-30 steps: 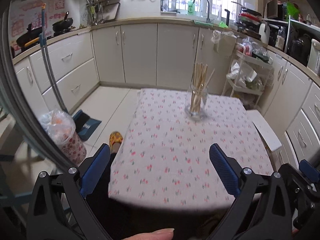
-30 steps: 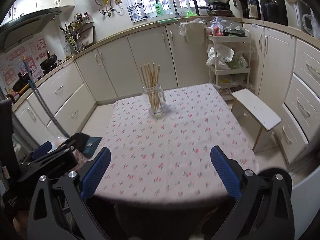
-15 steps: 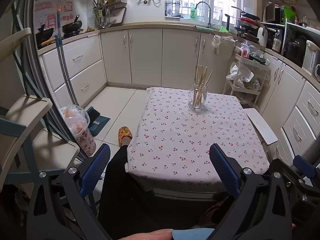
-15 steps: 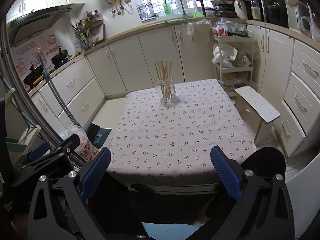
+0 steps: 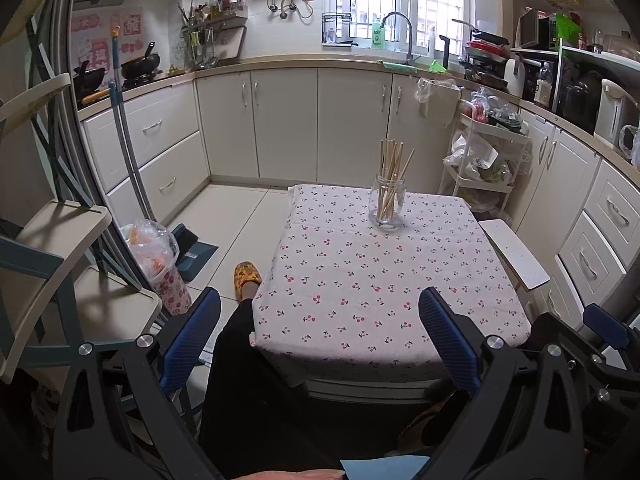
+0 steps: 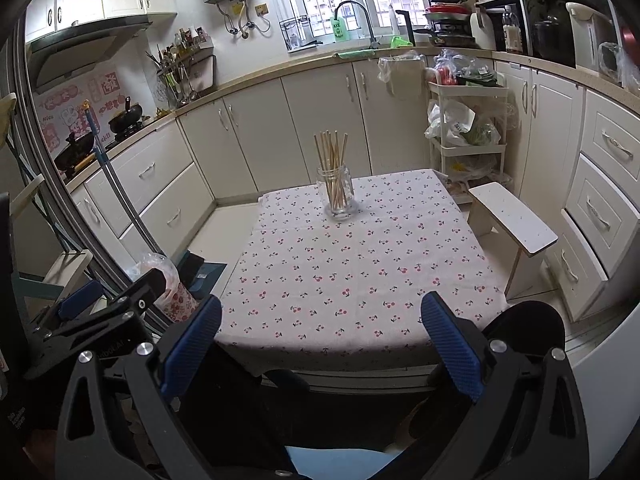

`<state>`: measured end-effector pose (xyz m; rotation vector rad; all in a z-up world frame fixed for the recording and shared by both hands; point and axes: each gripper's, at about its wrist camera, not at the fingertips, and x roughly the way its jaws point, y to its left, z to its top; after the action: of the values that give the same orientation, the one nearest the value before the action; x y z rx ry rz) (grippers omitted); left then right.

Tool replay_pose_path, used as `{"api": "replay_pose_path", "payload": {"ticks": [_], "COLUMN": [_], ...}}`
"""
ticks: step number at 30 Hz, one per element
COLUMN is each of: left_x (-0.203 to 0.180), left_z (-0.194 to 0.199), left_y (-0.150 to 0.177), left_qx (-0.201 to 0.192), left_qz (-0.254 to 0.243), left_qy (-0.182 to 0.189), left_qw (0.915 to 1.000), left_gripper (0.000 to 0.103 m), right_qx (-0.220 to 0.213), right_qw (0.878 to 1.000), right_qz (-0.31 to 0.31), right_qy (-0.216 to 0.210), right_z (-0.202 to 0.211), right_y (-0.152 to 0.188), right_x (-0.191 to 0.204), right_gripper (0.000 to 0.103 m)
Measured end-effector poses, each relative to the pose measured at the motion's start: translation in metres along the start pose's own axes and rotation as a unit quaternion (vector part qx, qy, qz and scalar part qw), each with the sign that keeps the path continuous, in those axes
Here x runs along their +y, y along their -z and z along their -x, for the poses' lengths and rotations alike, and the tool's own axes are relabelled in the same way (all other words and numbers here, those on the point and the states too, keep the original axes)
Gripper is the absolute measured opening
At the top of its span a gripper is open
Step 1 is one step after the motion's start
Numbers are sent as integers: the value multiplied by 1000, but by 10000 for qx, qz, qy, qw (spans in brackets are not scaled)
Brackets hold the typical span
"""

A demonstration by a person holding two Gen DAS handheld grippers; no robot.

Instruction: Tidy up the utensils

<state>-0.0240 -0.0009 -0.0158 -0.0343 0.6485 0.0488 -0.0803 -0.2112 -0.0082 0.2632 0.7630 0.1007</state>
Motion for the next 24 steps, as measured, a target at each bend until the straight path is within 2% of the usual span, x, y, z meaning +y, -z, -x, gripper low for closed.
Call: {"api": "replay_pose_path", "payload": {"ticks": [24], "left_x": [2], "left_z": [0], "left_y": [0], "left_qx": [10], "left_qz": [5], "left_qy": [7], "left_qw": [10000], "left_gripper": [95], "right_qx": [7], "right_qw": [10000], "right_qz": [8], "right_qy": [-5], "right_z": [0], "right_y": [1], "right_x": [2], "right_gripper": [96]}}
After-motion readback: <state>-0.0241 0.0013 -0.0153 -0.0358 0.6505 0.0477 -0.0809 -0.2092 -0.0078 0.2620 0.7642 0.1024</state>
